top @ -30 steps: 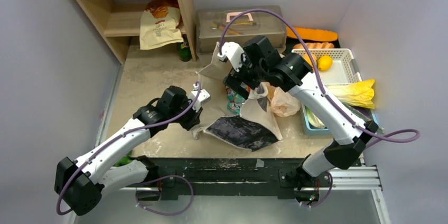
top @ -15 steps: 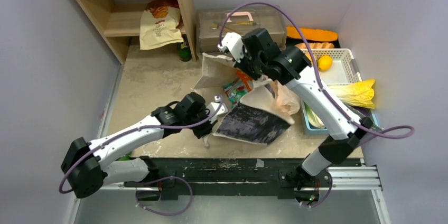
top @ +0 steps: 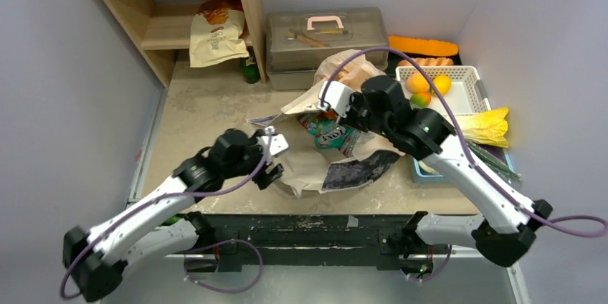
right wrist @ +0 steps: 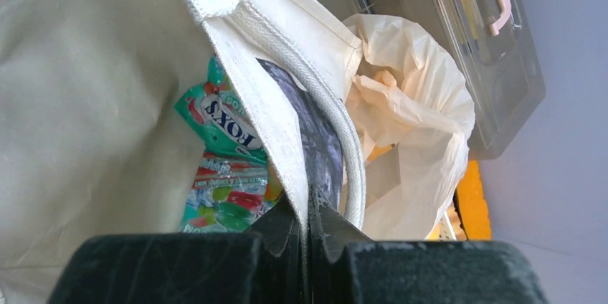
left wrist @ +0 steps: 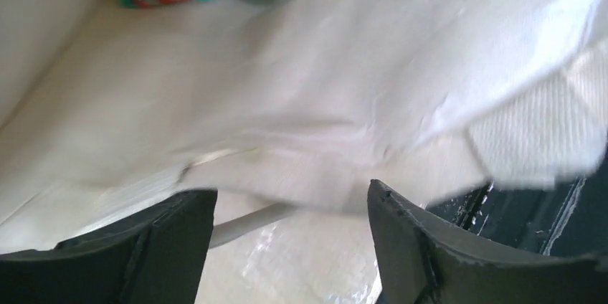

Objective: Untie the knot of the grocery bags and take out the mixed food

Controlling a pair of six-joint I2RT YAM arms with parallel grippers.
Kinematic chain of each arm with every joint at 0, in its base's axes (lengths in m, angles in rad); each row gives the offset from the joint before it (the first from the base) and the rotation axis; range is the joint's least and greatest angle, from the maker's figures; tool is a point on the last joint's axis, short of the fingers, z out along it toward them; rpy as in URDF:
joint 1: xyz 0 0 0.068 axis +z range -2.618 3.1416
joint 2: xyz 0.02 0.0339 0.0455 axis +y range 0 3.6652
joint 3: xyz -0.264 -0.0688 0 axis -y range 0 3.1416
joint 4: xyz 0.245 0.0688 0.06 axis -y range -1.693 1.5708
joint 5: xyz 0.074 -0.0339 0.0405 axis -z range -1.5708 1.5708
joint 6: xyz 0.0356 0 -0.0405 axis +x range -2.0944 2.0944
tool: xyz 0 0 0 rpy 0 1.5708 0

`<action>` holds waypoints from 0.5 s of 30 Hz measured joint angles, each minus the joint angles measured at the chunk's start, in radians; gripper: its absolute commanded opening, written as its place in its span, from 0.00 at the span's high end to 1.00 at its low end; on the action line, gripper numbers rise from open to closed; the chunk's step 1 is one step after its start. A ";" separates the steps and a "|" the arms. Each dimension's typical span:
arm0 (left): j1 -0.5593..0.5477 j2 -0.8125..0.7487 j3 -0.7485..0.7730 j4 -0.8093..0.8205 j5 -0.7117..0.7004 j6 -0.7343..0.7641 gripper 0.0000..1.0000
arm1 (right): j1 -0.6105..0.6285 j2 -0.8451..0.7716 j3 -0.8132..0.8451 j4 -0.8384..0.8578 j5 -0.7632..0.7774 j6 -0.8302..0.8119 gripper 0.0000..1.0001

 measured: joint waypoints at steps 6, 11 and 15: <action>0.071 -0.453 -0.052 -0.069 0.064 0.037 0.22 | 0.002 -0.105 -0.061 -0.002 -0.041 -0.003 1.00; 0.063 -0.451 -0.035 -0.018 0.210 0.161 0.25 | 0.006 -0.076 -0.050 -0.001 -0.096 0.044 1.00; 0.001 -0.235 0.042 0.029 0.242 0.285 0.22 | 0.006 -0.042 -0.031 -0.001 -0.111 0.081 1.00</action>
